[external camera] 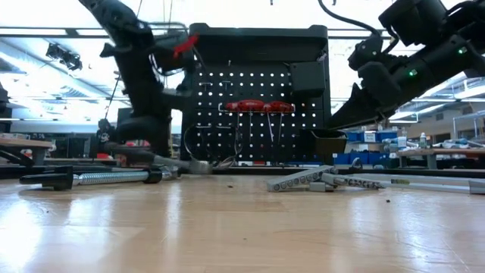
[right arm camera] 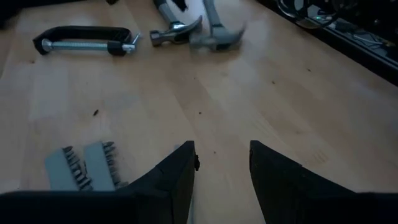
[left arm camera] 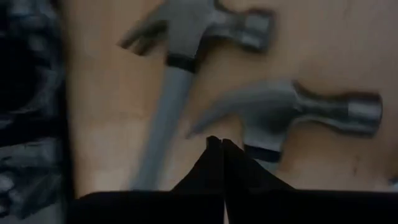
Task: Hang tools onto peg board
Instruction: Put the black pen on the table
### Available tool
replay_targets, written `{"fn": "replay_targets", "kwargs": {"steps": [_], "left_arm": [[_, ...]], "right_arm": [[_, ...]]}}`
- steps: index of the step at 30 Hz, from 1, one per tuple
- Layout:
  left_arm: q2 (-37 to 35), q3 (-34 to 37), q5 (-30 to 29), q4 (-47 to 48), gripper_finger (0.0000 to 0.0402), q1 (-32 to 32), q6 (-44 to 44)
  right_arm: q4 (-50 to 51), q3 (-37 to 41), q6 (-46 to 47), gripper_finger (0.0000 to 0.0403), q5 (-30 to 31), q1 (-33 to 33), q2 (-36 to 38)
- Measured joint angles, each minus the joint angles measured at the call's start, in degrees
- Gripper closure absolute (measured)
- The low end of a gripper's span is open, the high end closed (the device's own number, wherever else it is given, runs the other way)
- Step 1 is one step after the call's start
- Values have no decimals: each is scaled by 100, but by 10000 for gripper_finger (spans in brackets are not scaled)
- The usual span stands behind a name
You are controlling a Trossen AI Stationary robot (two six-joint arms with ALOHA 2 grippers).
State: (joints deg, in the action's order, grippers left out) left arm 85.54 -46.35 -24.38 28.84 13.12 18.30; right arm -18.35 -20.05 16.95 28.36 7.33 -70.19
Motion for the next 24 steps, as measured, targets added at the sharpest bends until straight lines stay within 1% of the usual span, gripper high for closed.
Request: {"fn": "replay_targets", "kwargs": {"steps": [2,4,6,9,12,15,16,18,22,24], "left_arm": [[23,104,211,14,398,101,76],[37,103,190,-53,398,130,-70],[7,96,98,-28,399,141,-307],[-113,87,-81,-115,401,147,-891],[-290,83,-261,-233,392,149,-1545],[-532,91,-645,-512,376,144,-1879],[-631,162,-810,-780,371,146,-1896],[-892,492,-1005,-1637,362,157,-1764],[-1329,1473,-1023,-4019,351,309,-1425],[-1412,1971,-1083,-5264,351,427,-1289]], "right_arm": [[-2,-1,-5,244,0,7,0],[-3,0,-7,244,1,4,0],[0,0,-11,244,2,-6,0],[0,-2,-3,244,2,-6,0],[-2,-1,4,244,2,0,0],[10,0,53,244,2,50,0],[10,0,93,244,2,61,0],[24,0,111,244,2,103,0],[31,0,111,244,2,158,0],[29,0,111,244,2,157,0]]}}
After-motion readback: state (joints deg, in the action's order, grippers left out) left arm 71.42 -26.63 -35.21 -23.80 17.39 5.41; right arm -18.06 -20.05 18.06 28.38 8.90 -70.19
